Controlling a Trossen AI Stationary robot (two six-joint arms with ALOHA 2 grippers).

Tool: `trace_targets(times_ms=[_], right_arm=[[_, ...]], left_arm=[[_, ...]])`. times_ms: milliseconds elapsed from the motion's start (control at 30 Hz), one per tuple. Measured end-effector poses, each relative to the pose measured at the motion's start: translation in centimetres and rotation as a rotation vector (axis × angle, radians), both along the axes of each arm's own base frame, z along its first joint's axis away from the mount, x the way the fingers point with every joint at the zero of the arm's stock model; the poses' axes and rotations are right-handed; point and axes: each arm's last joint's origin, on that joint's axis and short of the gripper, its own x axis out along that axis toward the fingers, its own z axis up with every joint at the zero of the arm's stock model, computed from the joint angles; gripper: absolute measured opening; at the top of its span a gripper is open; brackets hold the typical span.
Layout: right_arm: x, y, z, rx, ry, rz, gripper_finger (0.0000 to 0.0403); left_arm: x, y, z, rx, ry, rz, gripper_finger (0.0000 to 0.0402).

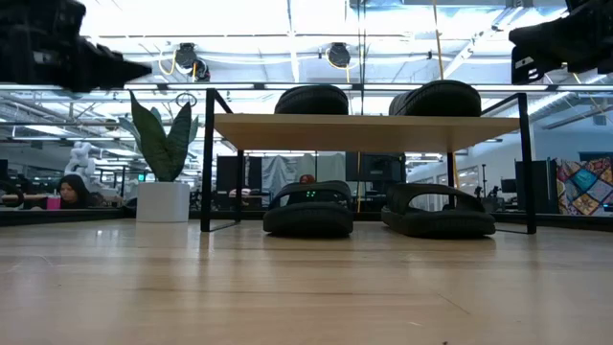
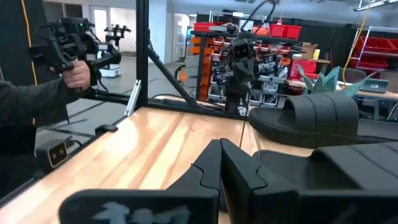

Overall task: Pick and place slides into the shelf
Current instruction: Adjust the shelf

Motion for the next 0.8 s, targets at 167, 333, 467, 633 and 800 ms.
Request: trace_targets(times_ms=[167, 333, 467, 633, 800], right_arm=[[0.6, 0.1, -1.6, 0.013, 0.034, 0.0, 0.0], [1.1, 0.2, -2.9, 0.059, 0.024, 0.005, 0.0], [1.3, 0.4, -3.3, 0.07, -0.007, 0.054, 0.0], [1.3, 0.6, -3.4, 0.113, 0.005, 0.115, 0.0], [1.3, 0.6, -3.4, 0.152, 0.013, 0.119, 0.0]], left_arm=[[0.1, 0.5, -1.4, -0.054, 0.053, 0.03, 0.0], [0.2, 0.6, -1.7, -0.064, 0.038, -0.027, 0.0], [0.2, 0.6, -2.0, -0.083, 0.046, -0.035, 0.0], [0.2, 0.7, -2.1, -0.143, 0.052, -0.059, 0.0], [0.2, 0.7, -2.1, -0.186, 0.057, -0.07, 0.0]])
